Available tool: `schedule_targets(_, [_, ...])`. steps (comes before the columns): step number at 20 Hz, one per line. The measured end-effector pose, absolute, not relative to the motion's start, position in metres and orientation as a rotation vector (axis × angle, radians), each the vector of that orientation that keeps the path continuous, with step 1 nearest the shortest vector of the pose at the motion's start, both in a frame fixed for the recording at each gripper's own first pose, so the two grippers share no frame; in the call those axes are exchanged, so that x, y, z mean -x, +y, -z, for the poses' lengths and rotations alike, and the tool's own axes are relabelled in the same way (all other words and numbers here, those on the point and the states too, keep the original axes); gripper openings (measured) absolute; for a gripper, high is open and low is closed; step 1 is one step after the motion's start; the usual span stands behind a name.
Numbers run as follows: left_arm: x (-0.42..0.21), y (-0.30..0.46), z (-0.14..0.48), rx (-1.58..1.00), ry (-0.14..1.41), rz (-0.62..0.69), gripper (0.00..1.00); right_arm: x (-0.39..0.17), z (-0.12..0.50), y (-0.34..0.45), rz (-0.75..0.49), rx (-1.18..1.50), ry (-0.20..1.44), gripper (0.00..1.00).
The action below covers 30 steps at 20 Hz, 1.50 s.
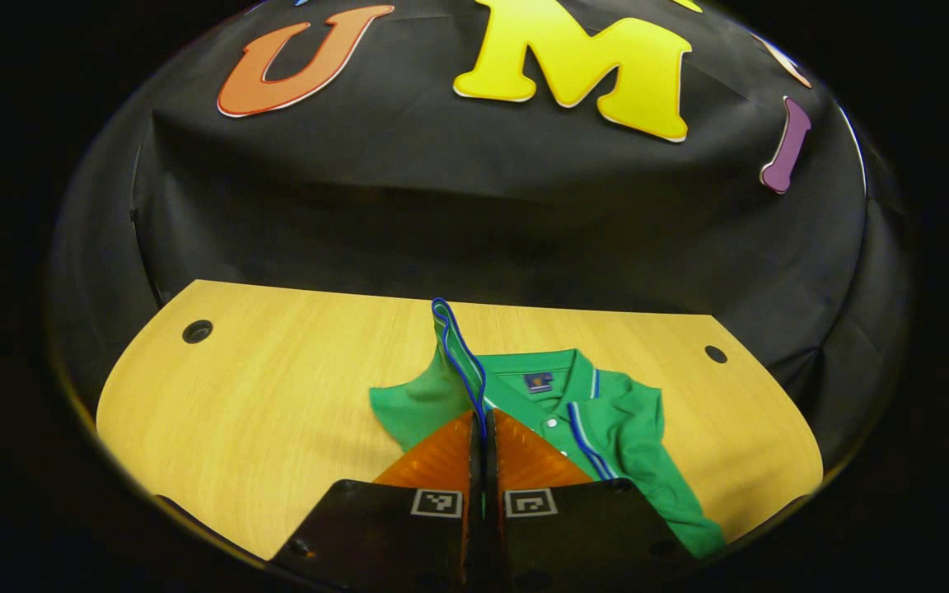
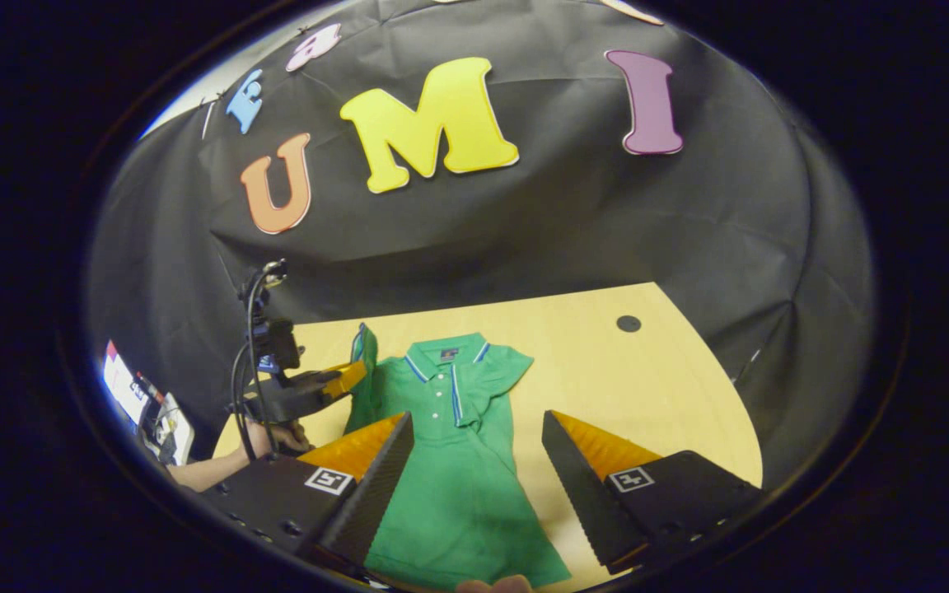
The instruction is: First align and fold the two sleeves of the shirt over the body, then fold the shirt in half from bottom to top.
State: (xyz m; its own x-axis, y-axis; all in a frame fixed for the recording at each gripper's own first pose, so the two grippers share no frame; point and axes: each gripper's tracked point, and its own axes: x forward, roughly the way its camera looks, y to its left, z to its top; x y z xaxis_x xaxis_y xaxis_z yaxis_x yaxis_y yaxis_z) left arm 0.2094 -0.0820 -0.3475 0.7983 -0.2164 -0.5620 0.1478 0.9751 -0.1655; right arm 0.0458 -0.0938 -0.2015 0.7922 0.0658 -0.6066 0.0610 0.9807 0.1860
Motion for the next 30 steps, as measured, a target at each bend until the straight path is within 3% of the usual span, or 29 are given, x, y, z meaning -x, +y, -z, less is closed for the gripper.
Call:
schedule_targets(3, [-0.209, -0.106, 0.348, 0.108, 0.614, 0.183, 0.07, -0.034, 0.201, -0.110, 0.032, -0.206, 0.651, 0.96])
schedule_targets(7, [-0.205, -0.116, 0.330, 0.097, 0.576, 0.173, 0.22, -0.025, 0.209, -0.118, 0.061, -0.225, 0.658, 0.96])
schedule_targets(10, [-0.196, -0.104, 0.306, 0.059, 0.526, 0.147, 1.00, -0.024, 0.205, -0.114, 0.042, -0.185, 0.634, 0.97])
schedule_targets(13, [-0.173, -0.085, 0.263, 0.048, 0.460, 0.118, 1.00, -0.024, 0.189, -0.096, -0.007, -0.117, 0.572, 0.96])
schedule_targets(14, [-0.159, -0.077, 0.249, 0.050, 0.448, 0.101, 1.00, -0.023, 0.183, -0.089, -0.026, -0.092, 0.554, 0.92])
schedule_targets(16, [-0.132, -0.068, 0.223, 0.062, 0.419, 0.088, 1.00, -0.022, 0.174, -0.086, -0.034, -0.014, 0.510, 0.97])
schedule_targets(17, [-0.118, -0.063, 0.212, 0.061, 0.409, 0.083, 1.00, -0.021, 0.168, -0.084, -0.038, 0.005, 0.488, 0.92])
schedule_targets(19, [-0.086, -0.052, 0.193, 0.074, 0.389, 0.077, 1.00, -0.011, 0.164, -0.074, -0.050, 0.012, 0.471, 0.97])
schedule_targets(21, [-0.058, -0.039, 0.183, 0.081, 0.367, 0.062, 1.00, -0.001, 0.166, -0.073, -0.055, 0.032, 0.465, 0.94])
schedule_targets(25, [-0.004, -0.020, 0.185, 0.077, 0.384, 0.046, 1.00, 0.025, 0.164, -0.060, -0.098, 0.086, 0.425, 0.94])
schedule_targets(30, [0.050, -0.019, 0.200, 0.057, 0.420, 0.103, 1.00, 0.062, 0.200, -0.067, -0.091, 0.064, 0.494, 0.96])
